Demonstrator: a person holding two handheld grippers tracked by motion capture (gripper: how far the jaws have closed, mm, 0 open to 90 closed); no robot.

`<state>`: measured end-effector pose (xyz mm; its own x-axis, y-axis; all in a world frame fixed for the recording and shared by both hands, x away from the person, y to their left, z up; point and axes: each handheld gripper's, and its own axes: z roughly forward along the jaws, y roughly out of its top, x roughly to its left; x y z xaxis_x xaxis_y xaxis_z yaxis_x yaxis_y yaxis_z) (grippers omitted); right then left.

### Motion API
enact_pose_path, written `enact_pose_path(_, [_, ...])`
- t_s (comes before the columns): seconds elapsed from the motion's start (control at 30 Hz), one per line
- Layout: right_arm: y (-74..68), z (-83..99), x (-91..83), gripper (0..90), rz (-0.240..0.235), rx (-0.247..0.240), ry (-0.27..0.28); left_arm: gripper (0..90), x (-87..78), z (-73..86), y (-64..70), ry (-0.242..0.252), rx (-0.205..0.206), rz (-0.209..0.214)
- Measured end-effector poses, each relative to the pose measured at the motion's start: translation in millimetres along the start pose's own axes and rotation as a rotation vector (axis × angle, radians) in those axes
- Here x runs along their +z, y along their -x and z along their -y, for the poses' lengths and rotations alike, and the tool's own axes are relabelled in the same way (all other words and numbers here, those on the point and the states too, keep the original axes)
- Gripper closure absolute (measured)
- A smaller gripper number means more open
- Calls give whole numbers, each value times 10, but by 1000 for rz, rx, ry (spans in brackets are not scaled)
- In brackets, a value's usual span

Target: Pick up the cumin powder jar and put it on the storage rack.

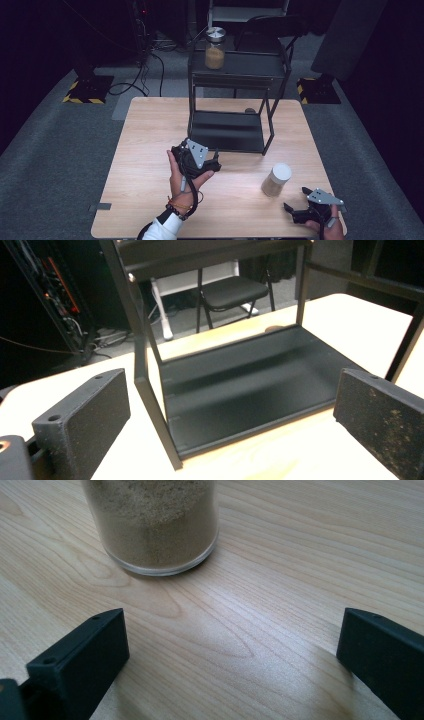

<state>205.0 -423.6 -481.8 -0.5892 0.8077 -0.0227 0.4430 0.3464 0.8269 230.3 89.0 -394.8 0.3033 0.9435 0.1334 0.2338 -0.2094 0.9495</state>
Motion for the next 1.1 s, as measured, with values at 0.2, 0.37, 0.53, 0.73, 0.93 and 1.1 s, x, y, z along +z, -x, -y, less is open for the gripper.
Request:
enact_pose_path(0.2, [-2,1,0,0,1,-1,0,12,26,178,2,-31,-15,2])
enact_pose_path(0.37, [-1,0,0,0,0,-1,0,9,50,331,43,-56,-8,-4])
enact_pose_path(0.53, [-9,2,-1,0,5,0,1,11,84,443,39,-95,-12,24])
enact_pose_path(0.73, [-12,4,-2,0,6,-2,2,12,96,553,41,-128,-21,30])
enact_pose_path(0.93, [-15,5,-2,0,7,-4,3,12,86,683,19,-158,-32,33])
enact_pose_path(1.1, [-15,5,-2,0,7,-4,3,12,98,750,38,-189,-22,38])
